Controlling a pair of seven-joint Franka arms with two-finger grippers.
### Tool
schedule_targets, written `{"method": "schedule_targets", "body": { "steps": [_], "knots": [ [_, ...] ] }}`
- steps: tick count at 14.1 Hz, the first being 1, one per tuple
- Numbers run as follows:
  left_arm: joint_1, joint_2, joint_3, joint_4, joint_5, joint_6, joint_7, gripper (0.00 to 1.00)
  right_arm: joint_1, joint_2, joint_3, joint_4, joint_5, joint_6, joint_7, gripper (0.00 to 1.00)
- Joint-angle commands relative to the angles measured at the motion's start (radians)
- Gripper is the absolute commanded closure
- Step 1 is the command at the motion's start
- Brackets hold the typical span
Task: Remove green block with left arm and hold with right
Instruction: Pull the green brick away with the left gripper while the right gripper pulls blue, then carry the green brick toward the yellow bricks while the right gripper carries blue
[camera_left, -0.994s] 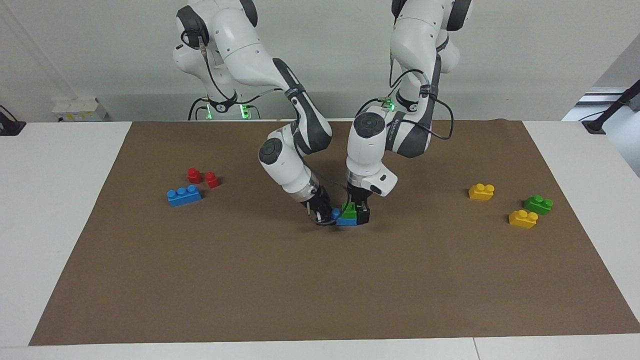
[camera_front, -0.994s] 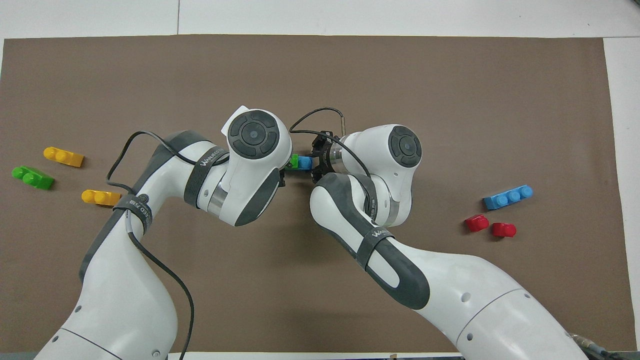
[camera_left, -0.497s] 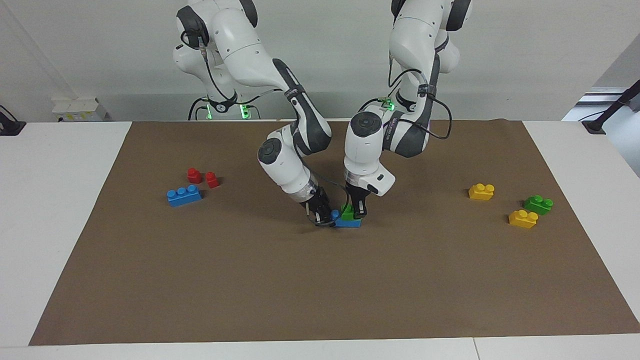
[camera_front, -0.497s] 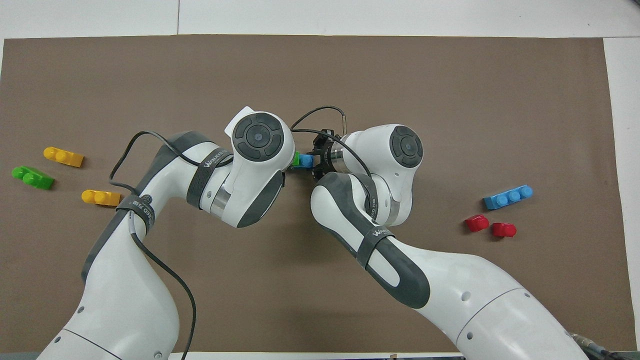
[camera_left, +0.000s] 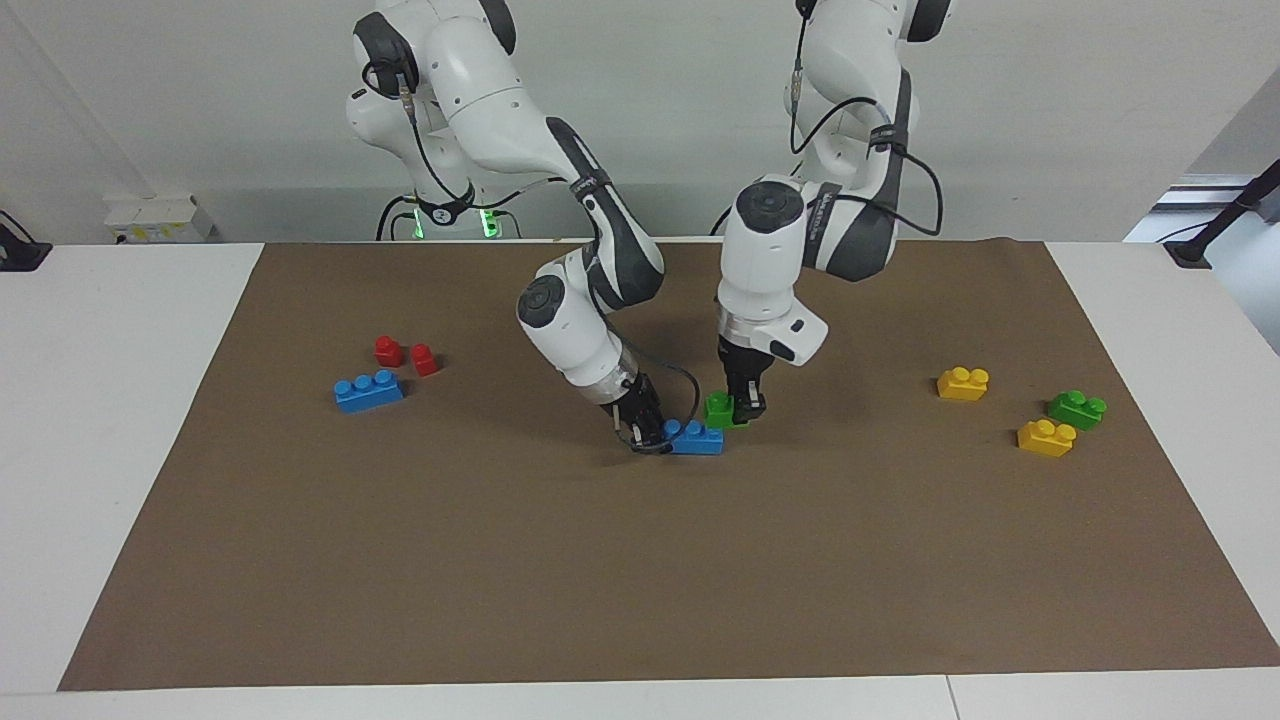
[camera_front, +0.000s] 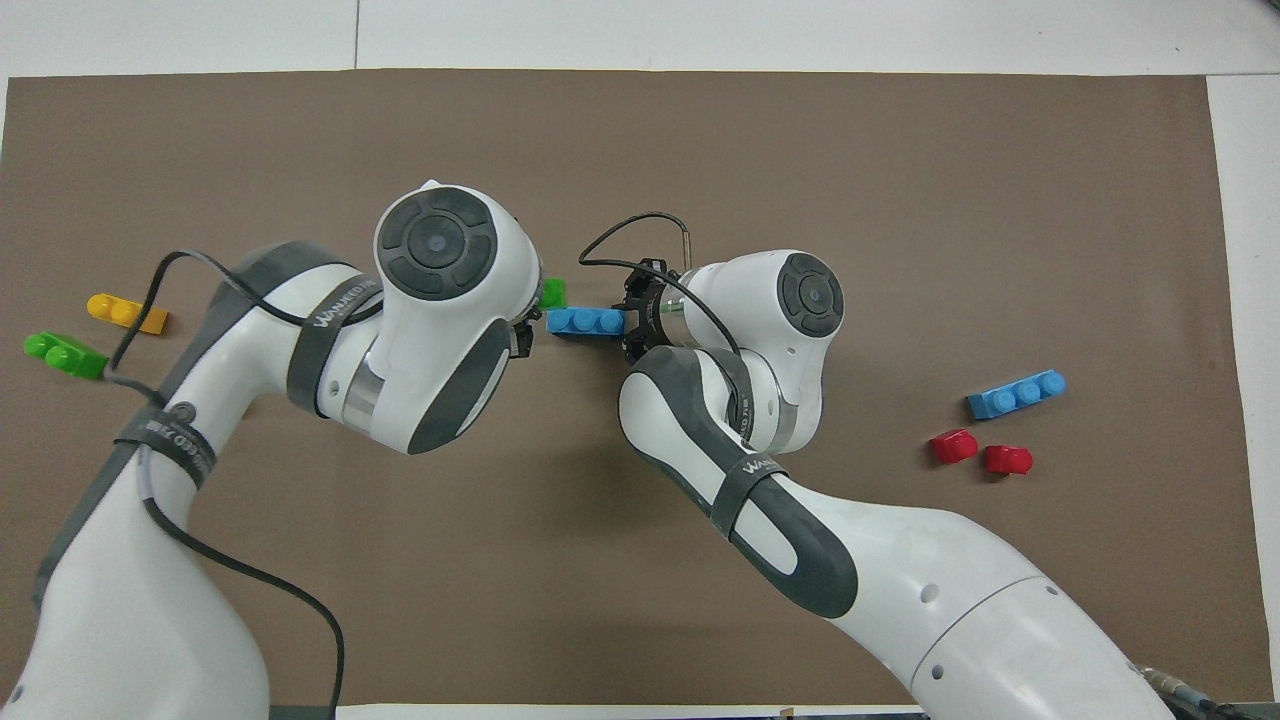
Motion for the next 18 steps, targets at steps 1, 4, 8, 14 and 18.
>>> {"method": "schedule_targets", "body": {
  "steps": [1,4,8,14,18],
  "knots": [
    [0.047,-0.053,-0.005,0.008,0.014,-0.068,0.078,1.0,-0.022,-0.009,-0.004,0.018,0.026,-0.039,-0.032,1.0],
    [0.115,-0.077,-0.005,0.008,0.01,-0.104,0.246,1.0,-0.123,-0.047,-0.013,0.096,0.003,-0.227,-0.039,1.0],
    [0.241,-0.077,-0.008,0.009,-0.022,-0.112,0.524,1.0,-0.393,-0.139,-0.012,0.112,-0.071,-0.533,-0.284,1.0],
    [0.446,-0.054,-0.007,-0.014,-0.087,-0.043,0.888,1.0,-0.68,-0.184,-0.015,0.002,-0.12,-0.679,-0.582,1.0],
    [0.52,0.004,-0.005,-0.017,-0.087,0.046,1.015,1.0,-0.703,-0.19,-0.013,-0.065,-0.12,-0.61,-0.601,1.0]
  ]
}}
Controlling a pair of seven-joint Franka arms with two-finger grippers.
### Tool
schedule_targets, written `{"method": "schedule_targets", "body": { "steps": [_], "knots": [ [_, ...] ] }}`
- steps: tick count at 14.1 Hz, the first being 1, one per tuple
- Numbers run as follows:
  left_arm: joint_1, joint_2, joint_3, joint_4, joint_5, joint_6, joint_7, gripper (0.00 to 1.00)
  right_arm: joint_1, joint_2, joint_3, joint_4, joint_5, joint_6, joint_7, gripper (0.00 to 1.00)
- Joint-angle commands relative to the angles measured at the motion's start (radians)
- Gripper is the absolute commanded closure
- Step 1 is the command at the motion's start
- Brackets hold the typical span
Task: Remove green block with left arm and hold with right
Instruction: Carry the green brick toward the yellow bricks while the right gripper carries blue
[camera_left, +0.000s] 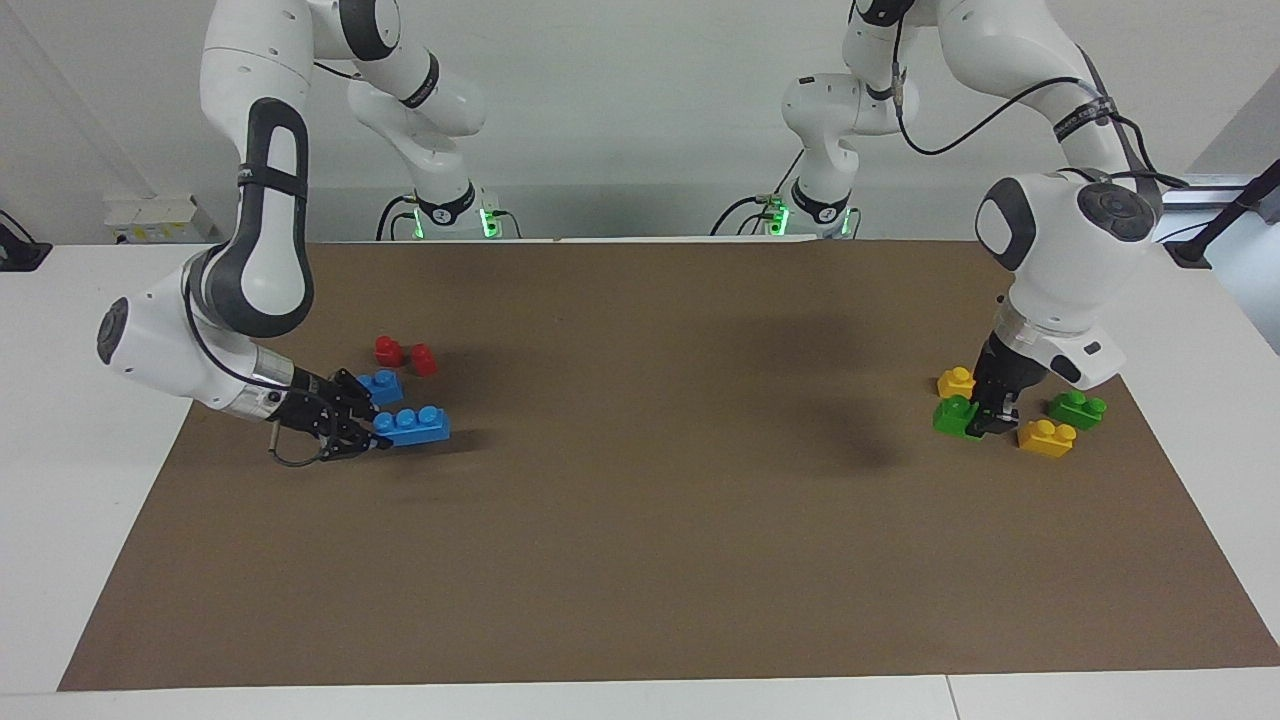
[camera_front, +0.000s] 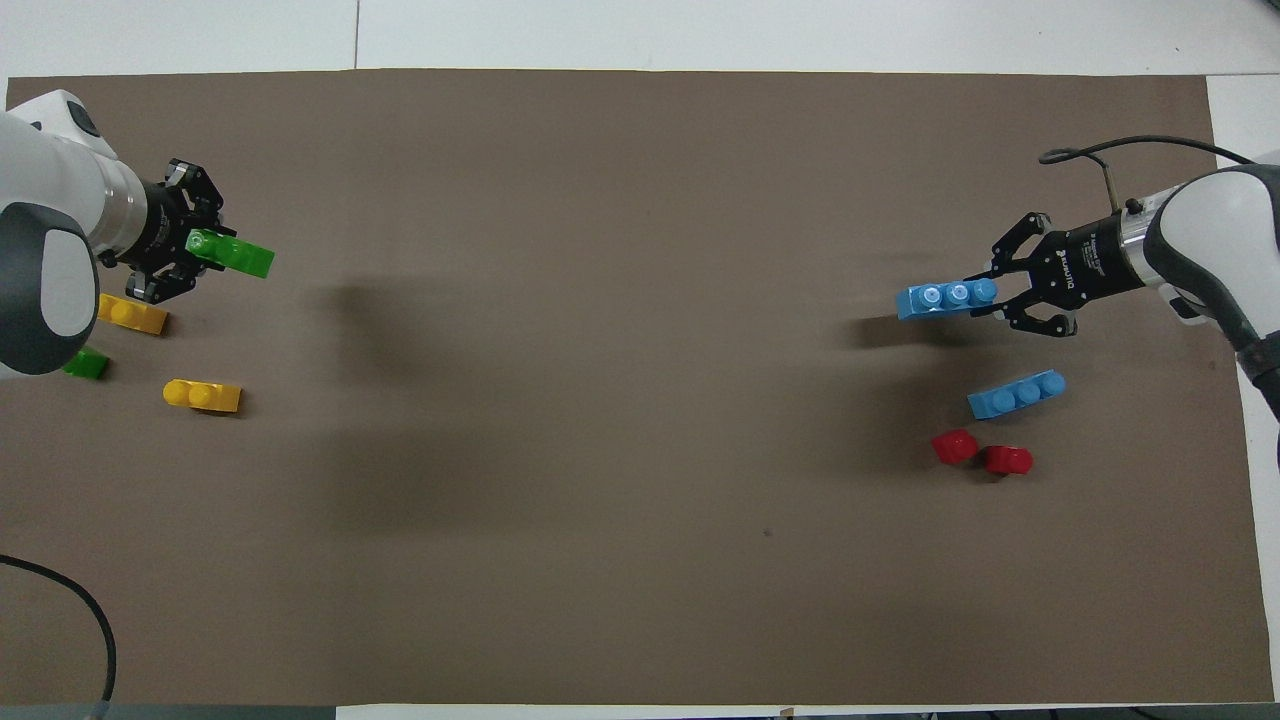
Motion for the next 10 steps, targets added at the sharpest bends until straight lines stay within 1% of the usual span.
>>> {"method": "schedule_targets", "body": {
  "steps": [1,2,4,6,10],
  "knots": [
    [0.035,0.042,-0.009,-0.006,-0.018,0.075,0.067,1.0,-0.008,-0.036,0.018,-0.08,-0.016,0.077,-0.019,1.0],
    [0.057,0.068,-0.009,-0.005,-0.017,0.098,0.081,1.0,-0.005,-0.036,0.018,-0.1,-0.016,0.102,-0.028,1.0],
    [0.062,0.12,-0.006,0.003,-0.017,0.142,0.122,1.0,0.004,-0.031,0.018,-0.118,-0.016,0.142,-0.036,1.0],
    [0.066,0.146,-0.006,0.004,-0.017,0.172,0.124,1.0,0.004,-0.028,0.019,-0.144,-0.016,0.191,-0.062,1.0],
    [0.083,0.188,-0.006,0.008,-0.015,0.205,0.124,1.0,0.007,-0.028,0.019,-0.166,-0.016,0.225,-0.079,1.0]
  ]
}}
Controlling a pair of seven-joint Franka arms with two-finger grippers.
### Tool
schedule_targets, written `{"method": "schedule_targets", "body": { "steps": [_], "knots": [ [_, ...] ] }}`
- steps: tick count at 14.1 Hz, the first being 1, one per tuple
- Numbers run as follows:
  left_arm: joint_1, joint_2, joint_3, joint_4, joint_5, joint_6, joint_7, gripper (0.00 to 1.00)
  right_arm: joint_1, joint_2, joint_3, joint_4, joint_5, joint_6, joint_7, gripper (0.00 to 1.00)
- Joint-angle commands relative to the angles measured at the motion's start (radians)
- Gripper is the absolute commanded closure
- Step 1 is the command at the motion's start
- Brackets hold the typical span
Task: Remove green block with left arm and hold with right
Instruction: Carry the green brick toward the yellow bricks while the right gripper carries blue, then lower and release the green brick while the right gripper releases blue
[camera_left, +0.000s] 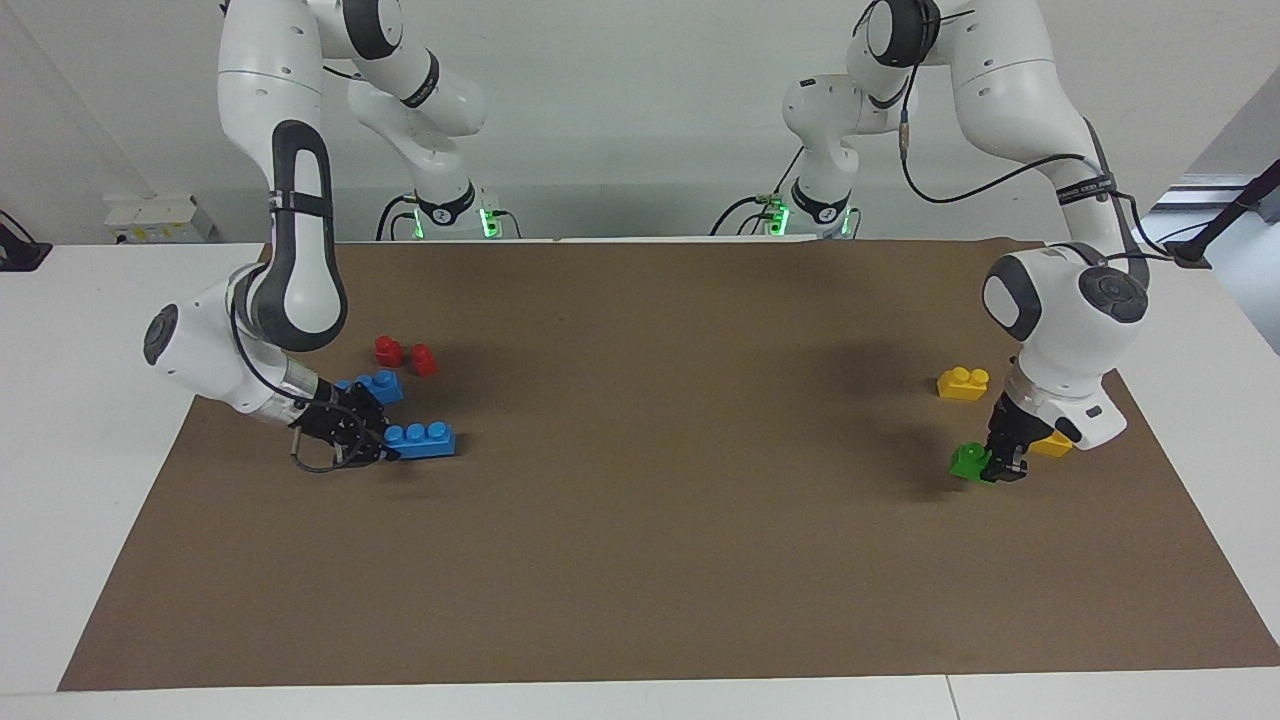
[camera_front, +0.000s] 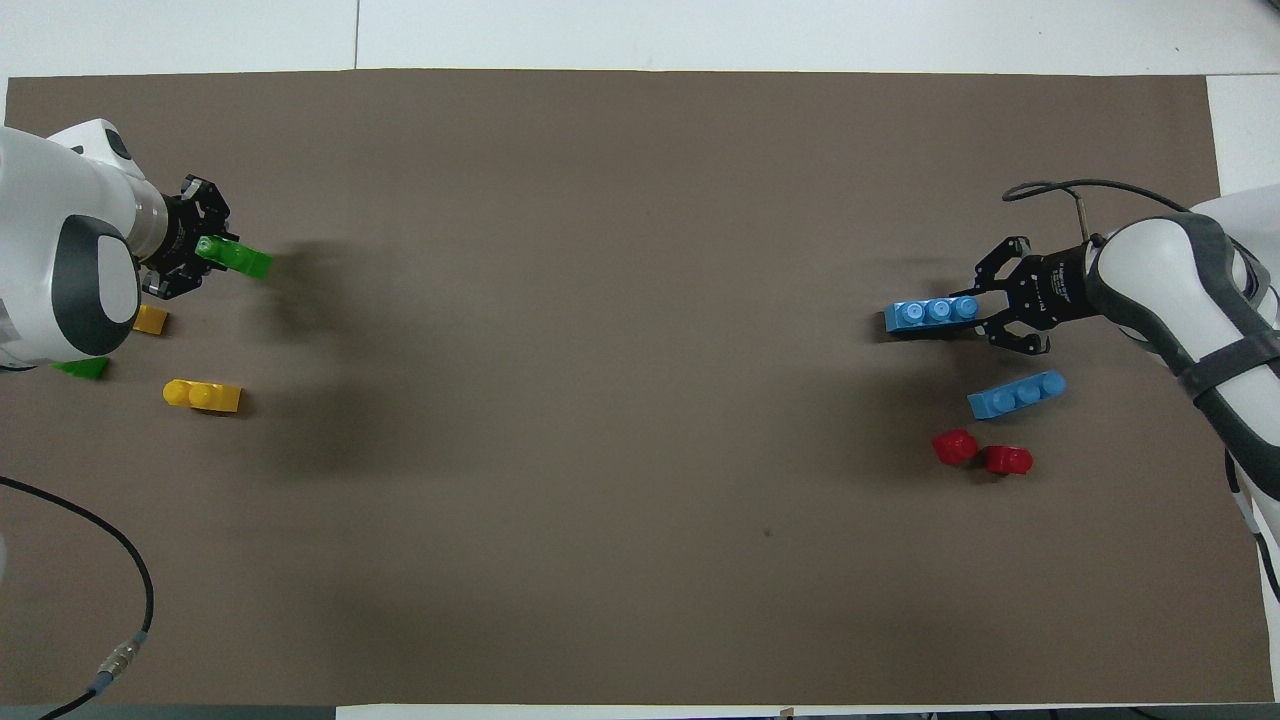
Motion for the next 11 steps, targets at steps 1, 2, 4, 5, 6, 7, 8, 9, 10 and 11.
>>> {"method": "schedule_targets", "body": {
  "steps": [1,2,4,5,6,7,8,9,10,11],
  "knots": [
    [0.023,0.033,-0.006,0.009,-0.015,0.036,0.025,1.0,-0.002,-0.029,0.009,-0.049,-0.013,0.047,-0.029,1.0],
    [0.024,0.038,-0.006,0.006,-0.015,0.048,0.025,1.0,-0.001,-0.029,0.009,-0.054,-0.013,0.055,-0.029,1.0],
    [0.036,0.041,-0.006,0.0,-0.016,0.054,0.025,1.0,0.017,-0.029,0.007,-0.057,-0.011,0.056,-0.028,0.67],
    [0.049,0.043,-0.006,-0.006,-0.016,0.06,0.025,1.0,0.019,-0.029,0.009,-0.057,-0.011,0.058,-0.022,0.18],
    [0.049,0.044,-0.006,-0.008,-0.016,0.065,0.025,1.0,0.024,-0.029,0.007,-0.053,-0.011,0.05,-0.019,0.0],
    [0.049,0.046,-0.006,-0.008,-0.016,0.068,0.025,1.0,0.027,-0.031,0.007,-0.045,-0.011,0.041,-0.019,0.0],
    [0.049,0.047,-0.006,-0.012,-0.016,0.071,0.025,1.0,0.027,-0.034,0.007,-0.04,-0.011,0.032,-0.017,0.0],
    [0.049,0.05,-0.006,-0.02,-0.016,0.08,0.027,1.0,0.025,-0.039,0.006,-0.022,-0.011,0.011,-0.016,0.0],
    [0.049,0.049,-0.006,-0.032,-0.016,0.098,0.028,1.0,0.019,-0.046,0.004,0.004,-0.014,-0.024,-0.014,0.0],
    [0.049,0.047,-0.006,-0.053,-0.016,0.128,0.03,1.0,0.013,-0.064,0.004,0.022,-0.021,-0.057,-0.016,0.0]
  ]
}}
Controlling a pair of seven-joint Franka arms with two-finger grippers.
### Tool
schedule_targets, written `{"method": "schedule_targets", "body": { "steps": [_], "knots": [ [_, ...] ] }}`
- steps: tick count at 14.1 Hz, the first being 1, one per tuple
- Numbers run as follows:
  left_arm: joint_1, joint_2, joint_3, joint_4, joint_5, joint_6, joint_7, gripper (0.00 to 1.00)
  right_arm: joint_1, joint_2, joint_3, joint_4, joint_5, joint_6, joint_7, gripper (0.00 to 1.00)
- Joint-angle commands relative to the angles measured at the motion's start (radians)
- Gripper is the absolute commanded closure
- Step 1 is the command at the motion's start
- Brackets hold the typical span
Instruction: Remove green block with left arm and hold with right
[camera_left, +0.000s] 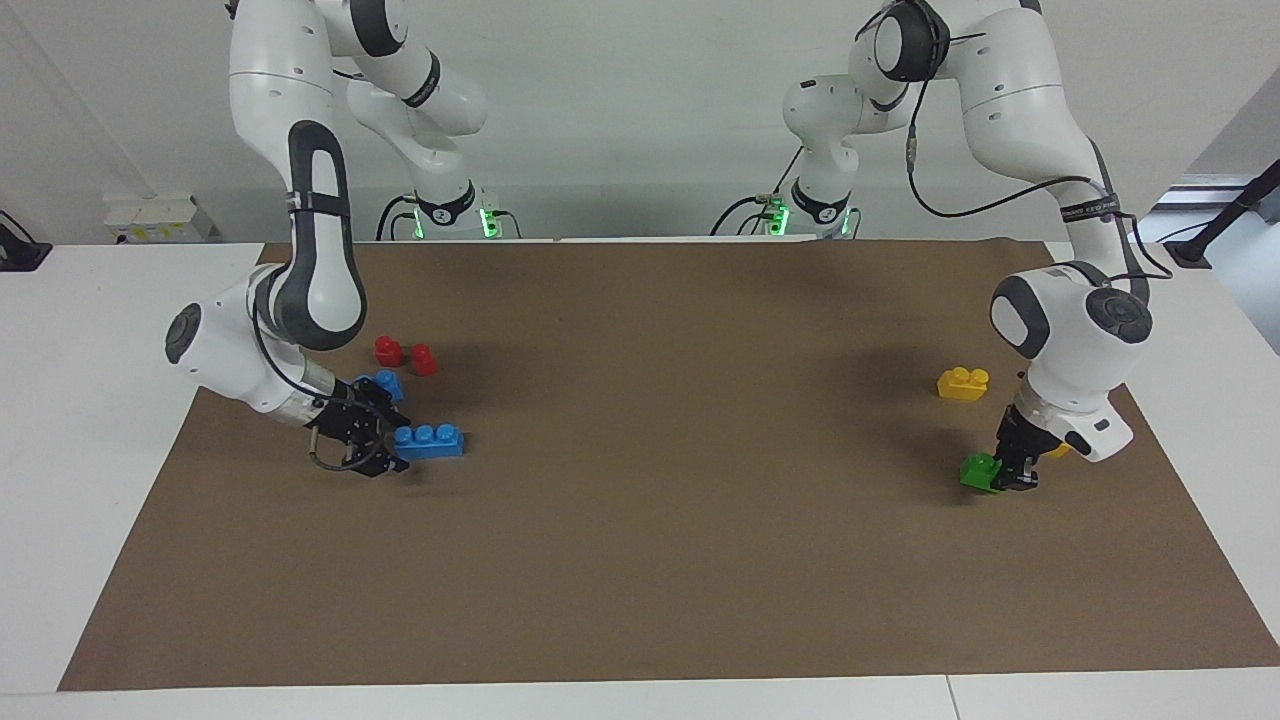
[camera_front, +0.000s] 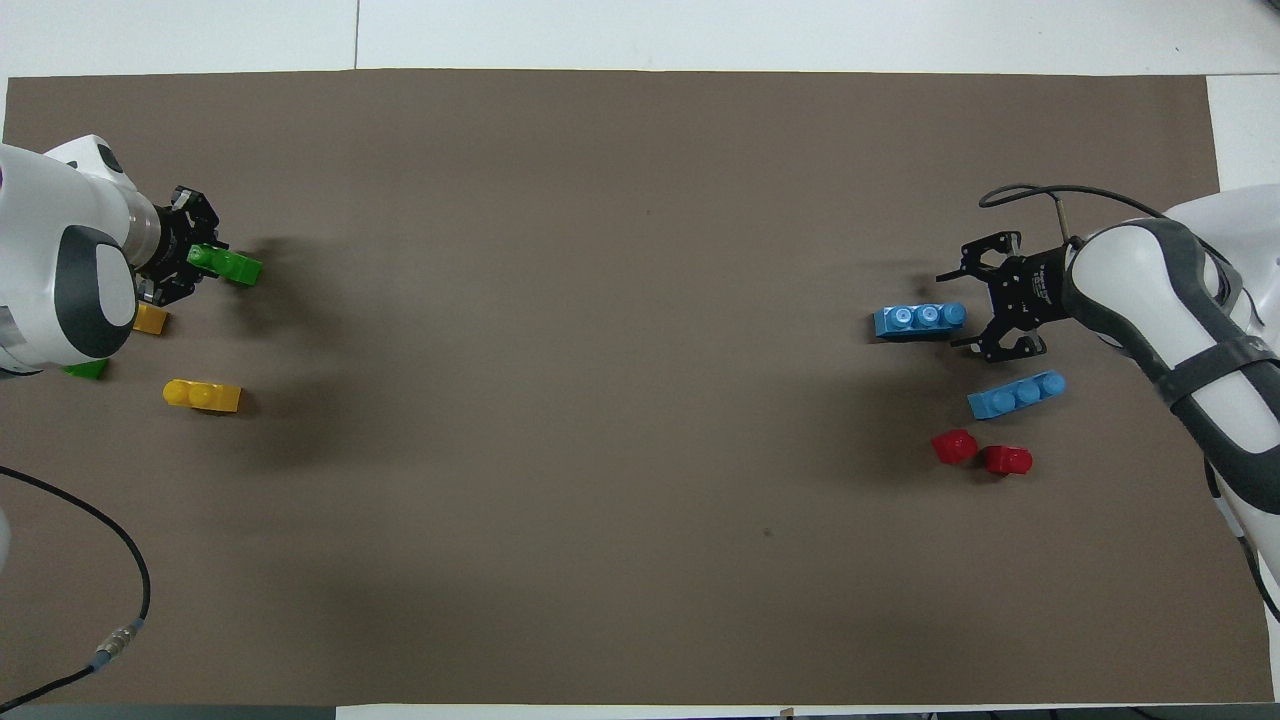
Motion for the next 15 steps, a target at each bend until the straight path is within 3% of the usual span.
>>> {"method": "schedule_targets", "body": {
  "steps": [1,2,5,10,15],
  "knots": [
    [0.008,-0.002,-0.005,-0.057,-0.016,0.09,0.03,0.79,-0.018,-0.067,0.001,0.043,-0.045,-0.078,-0.009,0.0],
    [0.006,-0.002,-0.005,-0.063,-0.016,0.101,0.033,0.01,-0.013,-0.096,0.001,0.054,-0.1,-0.094,-0.011,0.0],
    [0.005,-0.002,-0.005,-0.055,-0.015,0.093,0.035,0.0,0.007,-0.19,0.003,0.062,-0.221,-0.181,-0.032,0.0],
    [-0.009,-0.008,-0.008,-0.006,-0.003,0.064,0.096,0.0,0.057,-0.354,0.009,0.099,-0.349,-0.406,-0.343,0.0],
    [-0.009,-0.085,-0.009,0.018,-0.004,-0.004,0.274,0.0,0.123,-0.474,0.013,0.126,-0.45,-0.514,-0.595,0.0]
  ]
}}
